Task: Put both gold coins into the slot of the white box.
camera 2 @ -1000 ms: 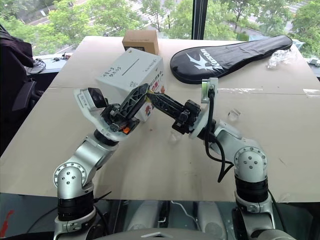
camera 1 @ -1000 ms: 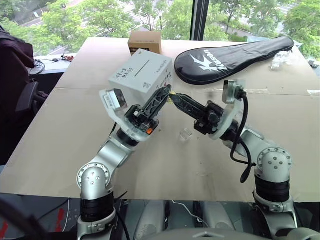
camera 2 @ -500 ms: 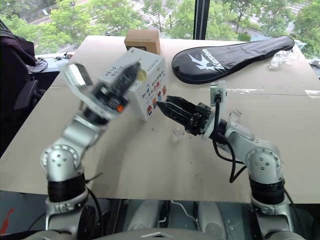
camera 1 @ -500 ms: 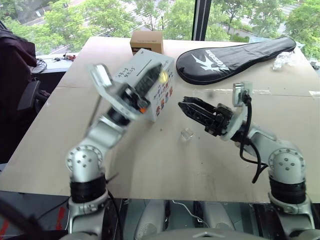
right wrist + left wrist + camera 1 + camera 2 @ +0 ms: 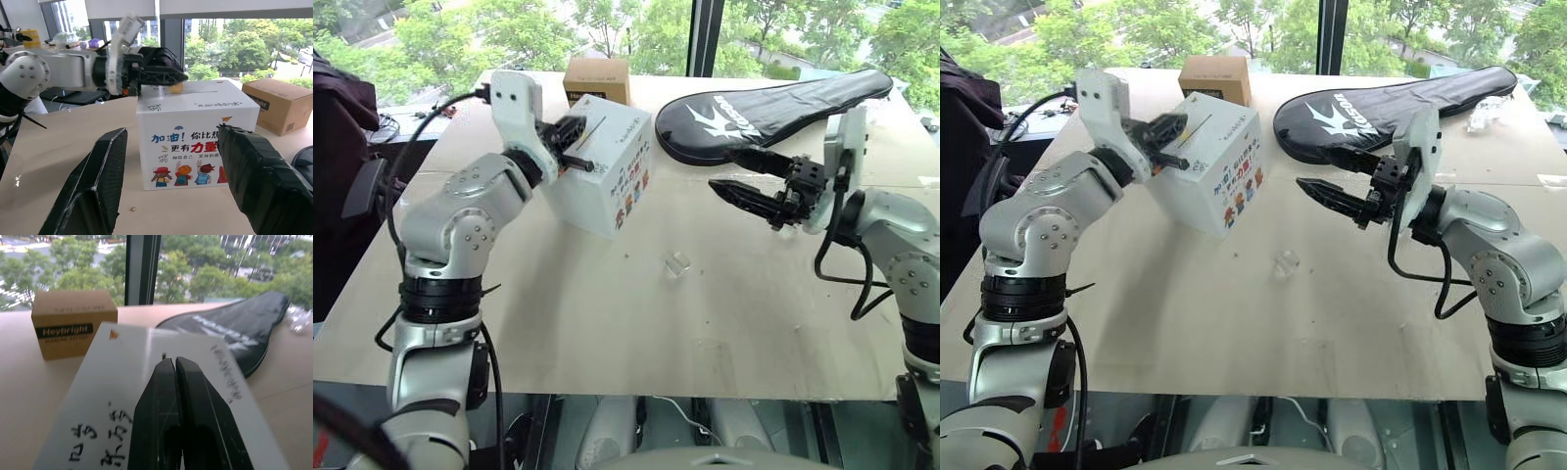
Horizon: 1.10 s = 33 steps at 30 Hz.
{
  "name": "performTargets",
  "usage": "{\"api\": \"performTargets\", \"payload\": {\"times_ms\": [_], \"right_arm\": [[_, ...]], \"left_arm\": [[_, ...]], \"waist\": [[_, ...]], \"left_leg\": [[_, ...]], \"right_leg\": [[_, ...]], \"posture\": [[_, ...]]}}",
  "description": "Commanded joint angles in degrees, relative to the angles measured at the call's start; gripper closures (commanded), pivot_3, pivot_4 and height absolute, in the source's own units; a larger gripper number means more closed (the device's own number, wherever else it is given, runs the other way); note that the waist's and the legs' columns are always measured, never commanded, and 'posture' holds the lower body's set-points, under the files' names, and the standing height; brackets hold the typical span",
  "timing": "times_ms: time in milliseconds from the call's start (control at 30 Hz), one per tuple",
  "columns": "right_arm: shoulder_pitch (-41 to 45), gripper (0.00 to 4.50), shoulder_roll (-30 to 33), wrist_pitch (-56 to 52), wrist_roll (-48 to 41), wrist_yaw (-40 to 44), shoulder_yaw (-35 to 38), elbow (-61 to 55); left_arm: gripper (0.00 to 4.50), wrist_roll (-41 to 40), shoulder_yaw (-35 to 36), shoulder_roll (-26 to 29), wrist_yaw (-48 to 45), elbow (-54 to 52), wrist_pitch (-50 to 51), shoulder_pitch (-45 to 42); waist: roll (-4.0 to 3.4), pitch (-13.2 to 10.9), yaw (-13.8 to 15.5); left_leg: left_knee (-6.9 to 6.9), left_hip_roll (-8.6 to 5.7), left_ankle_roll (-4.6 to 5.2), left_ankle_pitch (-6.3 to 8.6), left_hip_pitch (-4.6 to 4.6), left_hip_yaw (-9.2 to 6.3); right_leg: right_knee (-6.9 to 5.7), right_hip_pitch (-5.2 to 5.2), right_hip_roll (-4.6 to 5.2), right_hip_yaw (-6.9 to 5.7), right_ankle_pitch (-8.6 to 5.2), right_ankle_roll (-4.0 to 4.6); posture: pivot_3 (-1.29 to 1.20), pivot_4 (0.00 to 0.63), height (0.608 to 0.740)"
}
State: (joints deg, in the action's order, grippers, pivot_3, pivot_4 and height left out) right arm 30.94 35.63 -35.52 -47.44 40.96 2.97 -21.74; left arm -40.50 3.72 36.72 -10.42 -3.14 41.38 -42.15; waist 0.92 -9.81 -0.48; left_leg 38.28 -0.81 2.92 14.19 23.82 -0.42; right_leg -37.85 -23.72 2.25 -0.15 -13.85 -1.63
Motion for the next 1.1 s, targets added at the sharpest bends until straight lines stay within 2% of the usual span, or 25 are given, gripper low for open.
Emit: {"api": "performTargets", "payload": {"times_ms": [33,500,833,1100], "right_arm": [[1.31,1.37,-0.39,0.98,0.26,0.44,1.31,-1.54],[1.25,1.37,-0.72,0.18,1.21,0.3,1.46,-2.41],[1.45,1.37,-0.97,-0.09,1.17,0.38,1.34,-2.33],[1.74,1.37,-0.75,-0.35,2.21,0.19,0.83,-2.29]], "left_arm": [[4.5,3.25,-0.1,0.32,-3.42,1.84,0.46,-1.54],[4.5,18.83,-6.65,2.35,-9.91,3.58,0.47,-2.73],[4.5,23.09,-5.46,-0.62,-8.72,4.07,3.52,-2.54],[4.5,22.06,-3.19,-4.3,-9.07,4.28,6.59,-2.78]], "waist": [[0.0,0.0,0.0],[-0.03,0.03,-0.13],[-0.16,0.13,-0.09],[-0.25,0.19,-0.01]], "left_leg": [[0.01,0.0,0.01,0.0,0.01,0.0],[0.02,0.0,0.04,0.02,-0.1,-0.01],[0.03,0.0,0.06,0.04,-0.13,-0.01],[0.05,0.0,0.07,0.04,-0.15,-0.01]], "right_leg": [[0.0,0.0,0.01,0.0,0.0,0.0],[-0.15,0.02,0.07,0.01,0.02,0.02],[-0.17,0.04,0.1,0.01,0.02,0.02],[-0.21,0.06,0.1,0.0,0.02,0.02]], "posture": [[0.0,0.15,0.74],[0.0,0.15,0.74],[0.0,0.15,0.74],[0.0,0.15,0.74]]}}
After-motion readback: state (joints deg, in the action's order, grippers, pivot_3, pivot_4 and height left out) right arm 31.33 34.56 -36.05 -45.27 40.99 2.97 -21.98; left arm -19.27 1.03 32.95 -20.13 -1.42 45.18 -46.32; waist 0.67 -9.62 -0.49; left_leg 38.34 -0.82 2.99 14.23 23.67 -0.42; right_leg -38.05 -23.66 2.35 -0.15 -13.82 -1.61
